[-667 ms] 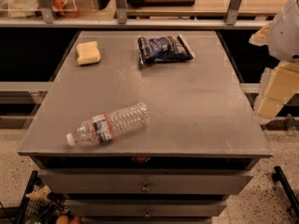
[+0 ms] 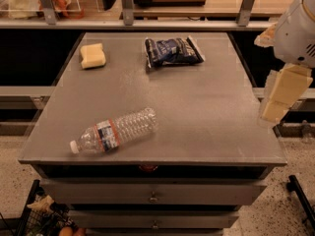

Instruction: Pick water bottle

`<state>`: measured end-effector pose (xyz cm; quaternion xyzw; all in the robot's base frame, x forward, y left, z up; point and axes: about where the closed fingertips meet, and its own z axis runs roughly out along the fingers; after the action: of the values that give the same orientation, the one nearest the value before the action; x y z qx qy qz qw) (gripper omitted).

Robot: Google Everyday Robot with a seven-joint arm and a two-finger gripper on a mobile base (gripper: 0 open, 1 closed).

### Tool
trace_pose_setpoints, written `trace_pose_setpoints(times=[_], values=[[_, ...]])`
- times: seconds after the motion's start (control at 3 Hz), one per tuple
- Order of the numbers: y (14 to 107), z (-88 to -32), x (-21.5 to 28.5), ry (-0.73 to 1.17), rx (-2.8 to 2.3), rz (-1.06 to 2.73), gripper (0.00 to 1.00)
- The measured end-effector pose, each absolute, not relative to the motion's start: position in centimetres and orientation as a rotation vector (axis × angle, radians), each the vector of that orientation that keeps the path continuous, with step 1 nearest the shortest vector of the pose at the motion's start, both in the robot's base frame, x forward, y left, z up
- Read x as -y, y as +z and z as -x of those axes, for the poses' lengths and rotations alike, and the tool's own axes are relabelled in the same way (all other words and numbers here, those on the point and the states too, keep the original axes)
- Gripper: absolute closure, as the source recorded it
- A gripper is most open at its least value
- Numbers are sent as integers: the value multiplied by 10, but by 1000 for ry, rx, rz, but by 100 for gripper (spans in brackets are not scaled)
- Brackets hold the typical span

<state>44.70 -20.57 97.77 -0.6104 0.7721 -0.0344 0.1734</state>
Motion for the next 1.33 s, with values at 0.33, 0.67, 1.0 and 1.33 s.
trace_pose_setpoints(times=[0.33,0.67,1.0,1.33], values=[[963,-468,174,-40,-2119,1800,0],[963,-468,174,-40,-2119,1800,0],[970,-477,134,-32,-1984,1904,0],[975,-486,82,0,-1818,2028,0]])
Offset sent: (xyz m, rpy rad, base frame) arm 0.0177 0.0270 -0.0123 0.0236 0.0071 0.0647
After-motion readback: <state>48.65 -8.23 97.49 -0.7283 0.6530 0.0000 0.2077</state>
